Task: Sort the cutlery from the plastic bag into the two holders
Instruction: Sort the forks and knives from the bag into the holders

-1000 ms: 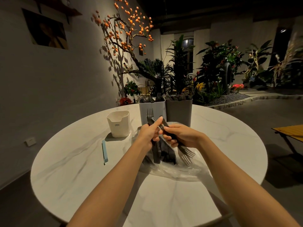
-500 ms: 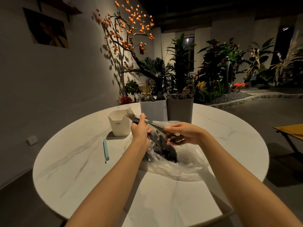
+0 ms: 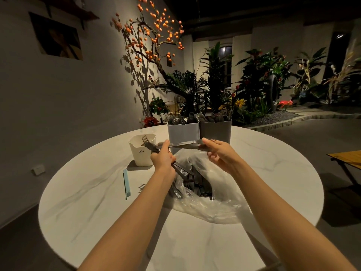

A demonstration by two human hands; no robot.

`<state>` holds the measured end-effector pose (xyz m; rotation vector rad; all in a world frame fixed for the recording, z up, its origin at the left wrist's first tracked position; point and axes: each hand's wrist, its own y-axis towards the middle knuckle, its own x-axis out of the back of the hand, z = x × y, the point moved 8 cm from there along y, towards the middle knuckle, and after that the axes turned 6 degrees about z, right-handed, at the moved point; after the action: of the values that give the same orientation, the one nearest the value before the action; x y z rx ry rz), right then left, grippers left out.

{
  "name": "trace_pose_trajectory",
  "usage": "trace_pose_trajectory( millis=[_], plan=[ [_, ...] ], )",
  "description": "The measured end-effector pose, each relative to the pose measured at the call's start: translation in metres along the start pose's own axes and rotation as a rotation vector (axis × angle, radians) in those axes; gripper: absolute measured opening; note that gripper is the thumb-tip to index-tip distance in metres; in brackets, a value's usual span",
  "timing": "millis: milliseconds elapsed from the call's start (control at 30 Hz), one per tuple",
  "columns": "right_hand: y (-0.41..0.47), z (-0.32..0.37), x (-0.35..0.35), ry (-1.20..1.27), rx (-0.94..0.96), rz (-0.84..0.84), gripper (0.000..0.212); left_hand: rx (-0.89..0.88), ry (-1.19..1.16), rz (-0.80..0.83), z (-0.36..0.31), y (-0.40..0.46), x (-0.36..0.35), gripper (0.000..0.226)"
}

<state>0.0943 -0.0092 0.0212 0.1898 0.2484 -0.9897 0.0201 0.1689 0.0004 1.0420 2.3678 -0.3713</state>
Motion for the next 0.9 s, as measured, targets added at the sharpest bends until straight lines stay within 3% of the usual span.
trace_pose_trajectory(
  millis=[133,233,333,500,633,700,800,900],
  plan=[
    [0.002,0.000,-0.008,0.349,-0.009,-0.089,0.007,0.013,-0.005,0.023,0.005,0.000,-0.004,0.016],
    [0.003,-0.009,-0.024,0.512,-0.099,-0.054,0.012,0.019,0.037,0.079,0.008,-0.001,-0.011,0.016],
    [0.007,-0.014,-0.037,0.283,-0.149,0.007,0.018,0.011,0.118,0.154,0.011,-0.004,-0.022,0.018],
    [0.015,0.000,-0.023,0.145,-0.034,-0.146,0.024,0.150,0.147,0.232,0.017,-0.002,-0.031,0.027],
    [0.022,0.013,-0.011,-0.129,0.062,-0.246,0.033,0.198,0.162,0.280,0.021,0.005,-0.033,0.031],
    [0.022,0.018,-0.016,-0.221,0.076,-0.184,0.032,0.209,0.137,0.322,0.022,0.005,-0.039,0.032],
    [0.016,0.010,-0.044,-0.456,-0.008,0.094,0.029,0.193,0.226,0.372,0.020,0.005,-0.049,0.031],
    [0.018,0.009,-0.057,-0.646,0.053,0.119,0.027,0.132,0.346,0.352,0.016,0.007,-0.058,0.040]
  ],
)
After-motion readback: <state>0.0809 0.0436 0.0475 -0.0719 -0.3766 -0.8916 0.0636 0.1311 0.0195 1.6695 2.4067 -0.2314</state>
